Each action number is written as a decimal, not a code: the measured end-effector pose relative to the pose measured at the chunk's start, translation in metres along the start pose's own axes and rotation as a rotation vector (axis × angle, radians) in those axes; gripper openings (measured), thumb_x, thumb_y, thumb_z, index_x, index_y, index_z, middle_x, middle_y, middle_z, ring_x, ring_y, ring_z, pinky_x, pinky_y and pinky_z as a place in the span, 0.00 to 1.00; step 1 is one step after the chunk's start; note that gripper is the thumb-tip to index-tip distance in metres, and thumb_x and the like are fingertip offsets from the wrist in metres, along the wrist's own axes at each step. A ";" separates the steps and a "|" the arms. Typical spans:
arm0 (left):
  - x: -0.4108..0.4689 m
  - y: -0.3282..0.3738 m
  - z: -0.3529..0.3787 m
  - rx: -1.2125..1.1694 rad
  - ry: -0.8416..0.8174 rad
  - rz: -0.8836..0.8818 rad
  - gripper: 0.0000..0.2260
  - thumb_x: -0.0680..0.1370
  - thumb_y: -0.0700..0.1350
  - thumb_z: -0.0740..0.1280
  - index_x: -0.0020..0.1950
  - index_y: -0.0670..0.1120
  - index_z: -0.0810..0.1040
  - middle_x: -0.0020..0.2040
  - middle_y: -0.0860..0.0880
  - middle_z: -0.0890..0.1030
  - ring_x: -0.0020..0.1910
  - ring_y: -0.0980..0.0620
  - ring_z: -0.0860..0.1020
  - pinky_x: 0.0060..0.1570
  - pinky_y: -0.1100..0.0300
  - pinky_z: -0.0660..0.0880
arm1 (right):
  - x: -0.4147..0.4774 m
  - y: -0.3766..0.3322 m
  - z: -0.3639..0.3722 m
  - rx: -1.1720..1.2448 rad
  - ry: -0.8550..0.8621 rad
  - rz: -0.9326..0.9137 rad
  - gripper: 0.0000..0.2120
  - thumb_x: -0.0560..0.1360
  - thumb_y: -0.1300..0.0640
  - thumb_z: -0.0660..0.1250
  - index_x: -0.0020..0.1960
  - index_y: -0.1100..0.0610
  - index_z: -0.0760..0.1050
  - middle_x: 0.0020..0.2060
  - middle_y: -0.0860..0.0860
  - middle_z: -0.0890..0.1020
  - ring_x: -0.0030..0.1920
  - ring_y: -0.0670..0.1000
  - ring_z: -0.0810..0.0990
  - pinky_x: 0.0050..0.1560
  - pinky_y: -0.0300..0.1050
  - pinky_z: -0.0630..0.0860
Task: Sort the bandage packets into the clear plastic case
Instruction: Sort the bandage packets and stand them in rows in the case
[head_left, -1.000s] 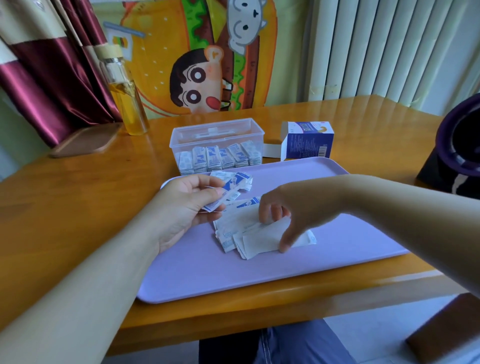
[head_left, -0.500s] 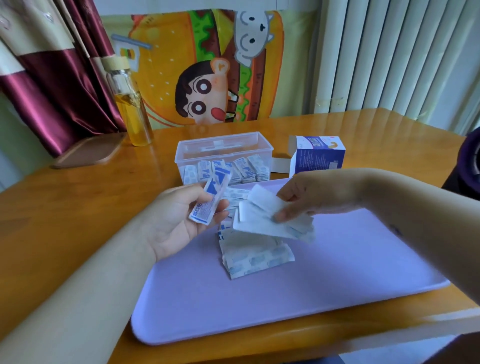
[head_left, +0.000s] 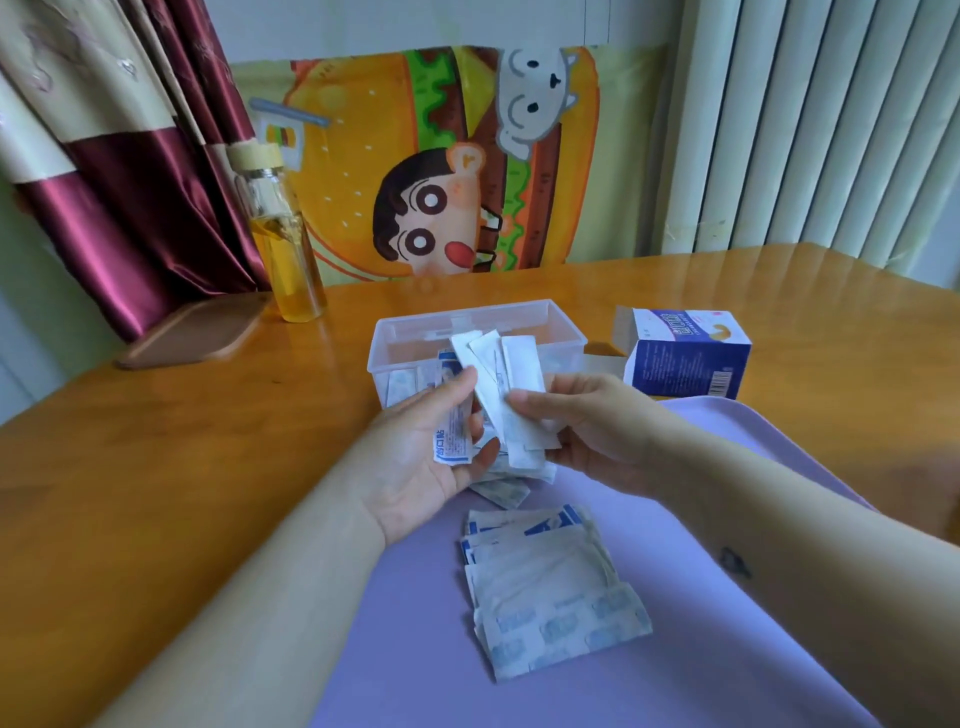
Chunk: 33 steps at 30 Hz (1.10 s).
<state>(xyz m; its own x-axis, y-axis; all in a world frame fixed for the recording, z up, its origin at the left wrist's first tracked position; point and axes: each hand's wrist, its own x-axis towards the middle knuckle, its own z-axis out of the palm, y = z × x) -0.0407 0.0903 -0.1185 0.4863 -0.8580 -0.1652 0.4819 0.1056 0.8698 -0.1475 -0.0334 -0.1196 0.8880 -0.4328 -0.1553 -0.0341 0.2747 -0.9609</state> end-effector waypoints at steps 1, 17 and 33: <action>0.002 -0.003 -0.003 0.026 0.021 0.027 0.15 0.68 0.45 0.70 0.53 0.44 0.79 0.33 0.50 0.75 0.34 0.55 0.71 0.39 0.59 0.75 | 0.002 0.004 0.002 -0.013 -0.002 -0.019 0.13 0.75 0.62 0.66 0.57 0.67 0.77 0.50 0.61 0.83 0.47 0.54 0.82 0.51 0.46 0.80; -0.004 -0.003 -0.016 0.295 0.210 0.259 0.04 0.71 0.40 0.70 0.44 0.49 0.79 0.27 0.57 0.75 0.29 0.58 0.72 0.34 0.65 0.71 | 0.000 0.010 -0.001 0.048 -0.013 -0.075 0.14 0.74 0.61 0.65 0.58 0.63 0.77 0.52 0.57 0.83 0.48 0.52 0.82 0.53 0.48 0.78; -0.004 -0.009 -0.010 0.155 0.090 0.134 0.13 0.73 0.44 0.68 0.56 0.44 0.81 0.49 0.42 0.76 0.35 0.53 0.71 0.37 0.60 0.74 | -0.005 0.018 0.011 -0.247 0.054 -0.200 0.08 0.74 0.60 0.69 0.51 0.63 0.79 0.48 0.58 0.84 0.48 0.56 0.83 0.53 0.52 0.78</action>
<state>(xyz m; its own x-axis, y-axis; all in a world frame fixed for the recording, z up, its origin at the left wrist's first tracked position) -0.0397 0.0976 -0.1300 0.6052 -0.7922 -0.0782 0.2939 0.1310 0.9468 -0.1476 -0.0169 -0.1340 0.8627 -0.5043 0.0367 0.0225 -0.0341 -0.9992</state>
